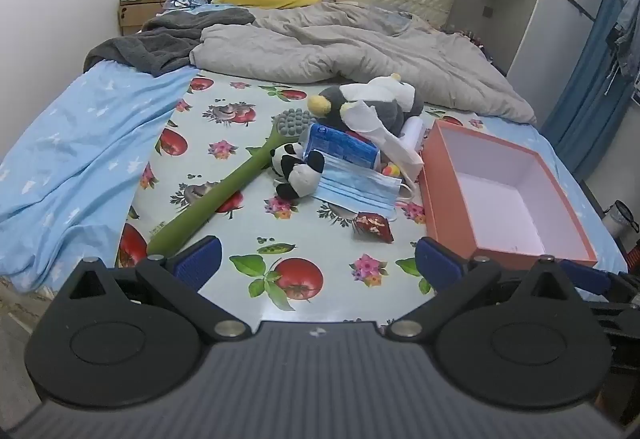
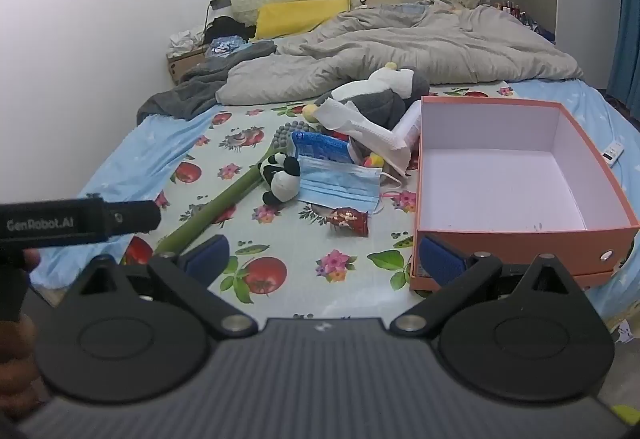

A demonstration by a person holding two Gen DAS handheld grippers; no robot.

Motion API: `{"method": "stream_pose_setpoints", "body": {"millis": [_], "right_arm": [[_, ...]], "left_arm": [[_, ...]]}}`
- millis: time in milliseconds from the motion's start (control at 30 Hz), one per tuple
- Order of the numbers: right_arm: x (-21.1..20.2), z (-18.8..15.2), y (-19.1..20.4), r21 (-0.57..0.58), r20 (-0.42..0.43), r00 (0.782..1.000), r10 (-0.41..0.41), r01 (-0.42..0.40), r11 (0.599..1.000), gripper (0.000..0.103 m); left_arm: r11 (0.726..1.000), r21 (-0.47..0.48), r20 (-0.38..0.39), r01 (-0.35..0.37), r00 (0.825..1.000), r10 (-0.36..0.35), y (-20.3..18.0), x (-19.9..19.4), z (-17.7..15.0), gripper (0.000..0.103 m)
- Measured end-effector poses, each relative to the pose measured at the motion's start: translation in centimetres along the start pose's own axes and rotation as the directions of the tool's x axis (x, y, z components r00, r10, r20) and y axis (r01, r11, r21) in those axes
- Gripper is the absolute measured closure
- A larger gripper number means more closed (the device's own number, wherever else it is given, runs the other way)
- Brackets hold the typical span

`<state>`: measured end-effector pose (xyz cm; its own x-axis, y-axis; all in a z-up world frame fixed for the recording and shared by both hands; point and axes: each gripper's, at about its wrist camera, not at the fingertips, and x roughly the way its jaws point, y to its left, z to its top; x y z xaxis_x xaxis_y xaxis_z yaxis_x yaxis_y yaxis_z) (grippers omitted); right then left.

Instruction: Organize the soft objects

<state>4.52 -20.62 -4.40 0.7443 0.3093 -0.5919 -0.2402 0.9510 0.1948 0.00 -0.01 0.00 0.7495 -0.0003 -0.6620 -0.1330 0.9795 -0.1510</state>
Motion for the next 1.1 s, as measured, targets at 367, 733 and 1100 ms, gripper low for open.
{"method": "stream_pose_setpoints", "body": {"millis": [367,733,1100], "right_arm": [[0.2,0.0,0.2,-0.012,0.002,1.0,-0.014,0.014,1.0,0.0],[-0.5,-0.1,-0.3,-0.008,-0.006,1.0,-0.012,0.012,1.0,0.0],[0.1,-0.2,-0.4,-0.011,-0.01,1.0,-0.027,0.026,1.0,0.0]], "left_arm": [[1.0,-0.005,-0.008,0.016,1.0,-0.016,0.1,-0.2,-0.1,0.0],[1.0,0.001,-0.013,0.01,1.0,-0.01,-0.1,0.0,-0.3,0.0],[1.0,0.004,-0.02,0.011,1.0,-0.011,-0.2,0.8,-0.7,0.0]]}}
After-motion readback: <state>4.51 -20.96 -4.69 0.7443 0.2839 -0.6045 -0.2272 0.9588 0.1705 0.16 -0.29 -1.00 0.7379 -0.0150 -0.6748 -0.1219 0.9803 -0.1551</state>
